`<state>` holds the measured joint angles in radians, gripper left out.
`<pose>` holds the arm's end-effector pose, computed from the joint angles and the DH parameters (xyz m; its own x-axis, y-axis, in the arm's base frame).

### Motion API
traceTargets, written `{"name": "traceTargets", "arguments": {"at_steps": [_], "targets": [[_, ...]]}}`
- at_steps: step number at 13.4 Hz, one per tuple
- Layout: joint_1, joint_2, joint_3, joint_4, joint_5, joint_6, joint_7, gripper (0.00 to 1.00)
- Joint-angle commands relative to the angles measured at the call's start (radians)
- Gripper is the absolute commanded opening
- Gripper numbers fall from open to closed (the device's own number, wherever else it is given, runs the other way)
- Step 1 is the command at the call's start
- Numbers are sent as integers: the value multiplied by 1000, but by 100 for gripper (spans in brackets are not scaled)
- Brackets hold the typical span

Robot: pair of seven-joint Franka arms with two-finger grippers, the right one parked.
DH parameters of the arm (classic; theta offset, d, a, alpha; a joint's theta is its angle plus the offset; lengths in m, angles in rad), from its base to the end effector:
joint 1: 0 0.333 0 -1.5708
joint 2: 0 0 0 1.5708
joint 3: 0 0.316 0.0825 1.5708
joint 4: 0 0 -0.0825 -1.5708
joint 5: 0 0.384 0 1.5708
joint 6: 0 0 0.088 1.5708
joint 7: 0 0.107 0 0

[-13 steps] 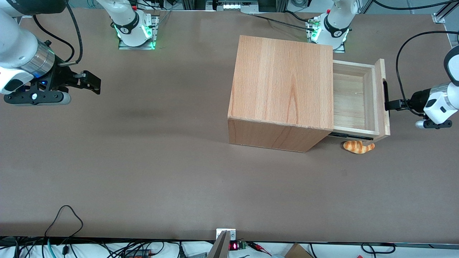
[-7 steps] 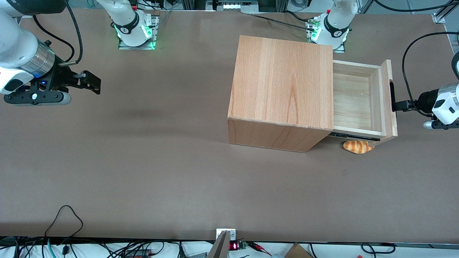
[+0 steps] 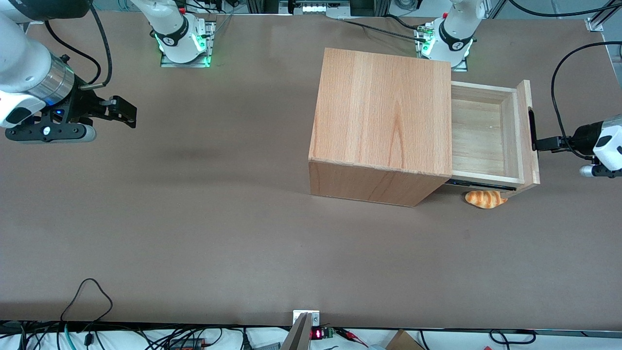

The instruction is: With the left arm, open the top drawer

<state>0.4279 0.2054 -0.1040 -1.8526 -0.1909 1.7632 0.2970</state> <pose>0.5515 0.1702 0.3931 0.9726 0.0571 -0.2253 0.1178 -0.9567 0.2661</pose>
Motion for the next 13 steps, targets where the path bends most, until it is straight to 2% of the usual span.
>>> {"name": "traceTargets", "arguments": {"at_steps": [1,13], "targets": [[9,20,-9,67,18,-65,14,100],[-4,8,-37,349,34,-258,14,100]]}}
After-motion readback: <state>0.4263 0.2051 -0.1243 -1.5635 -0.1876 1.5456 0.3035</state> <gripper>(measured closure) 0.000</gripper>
